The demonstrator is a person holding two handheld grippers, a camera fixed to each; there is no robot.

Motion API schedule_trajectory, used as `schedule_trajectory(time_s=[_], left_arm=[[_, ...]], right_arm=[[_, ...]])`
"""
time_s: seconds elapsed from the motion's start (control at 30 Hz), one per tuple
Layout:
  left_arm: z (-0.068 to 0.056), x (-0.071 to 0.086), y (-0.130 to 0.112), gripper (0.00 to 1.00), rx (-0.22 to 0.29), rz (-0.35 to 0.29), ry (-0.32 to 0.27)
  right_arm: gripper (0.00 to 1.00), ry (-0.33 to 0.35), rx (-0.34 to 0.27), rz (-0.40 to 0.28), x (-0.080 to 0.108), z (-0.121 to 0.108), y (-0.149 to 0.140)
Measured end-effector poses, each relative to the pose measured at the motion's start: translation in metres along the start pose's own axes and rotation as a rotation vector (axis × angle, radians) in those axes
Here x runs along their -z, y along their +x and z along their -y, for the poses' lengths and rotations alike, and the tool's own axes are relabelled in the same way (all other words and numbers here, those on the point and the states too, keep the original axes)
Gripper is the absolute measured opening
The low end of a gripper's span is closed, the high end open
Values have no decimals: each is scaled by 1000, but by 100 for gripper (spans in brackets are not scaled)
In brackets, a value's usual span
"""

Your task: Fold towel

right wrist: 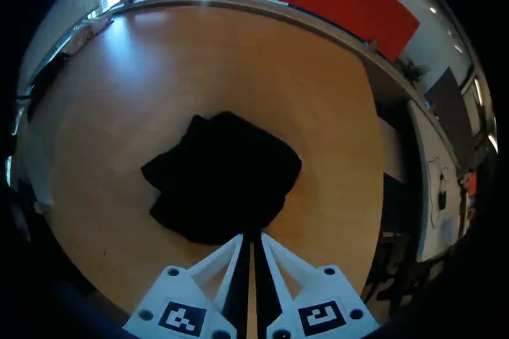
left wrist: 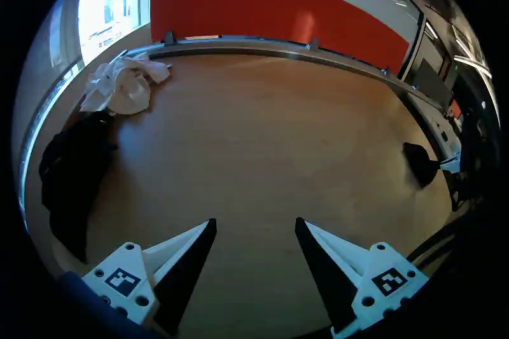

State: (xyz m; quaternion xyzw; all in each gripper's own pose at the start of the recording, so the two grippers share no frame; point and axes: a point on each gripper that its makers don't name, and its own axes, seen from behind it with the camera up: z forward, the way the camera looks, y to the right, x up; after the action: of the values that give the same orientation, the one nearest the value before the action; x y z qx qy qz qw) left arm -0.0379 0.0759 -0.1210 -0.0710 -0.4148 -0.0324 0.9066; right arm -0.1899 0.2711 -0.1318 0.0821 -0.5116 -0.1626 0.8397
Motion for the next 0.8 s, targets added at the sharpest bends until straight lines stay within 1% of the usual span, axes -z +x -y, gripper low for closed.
schedule_trajectory(time_s=[0.2,0.4,0.6,0.8], left_arm=[[2,2,-2,91,-2,2,6],[3,4,-4,91,-1,3,10],[5,7,-6,91,0,3,16],[5,7,-6,92,-1,2,17]], right_arm=[[4,-19,-20,62,-10,-2,-25],[4,-28,-17,112,-20,-1,-43],[4,-32,-26,141,-27,1,-52],[5,-47,-27,165,-31,-3,-57]])
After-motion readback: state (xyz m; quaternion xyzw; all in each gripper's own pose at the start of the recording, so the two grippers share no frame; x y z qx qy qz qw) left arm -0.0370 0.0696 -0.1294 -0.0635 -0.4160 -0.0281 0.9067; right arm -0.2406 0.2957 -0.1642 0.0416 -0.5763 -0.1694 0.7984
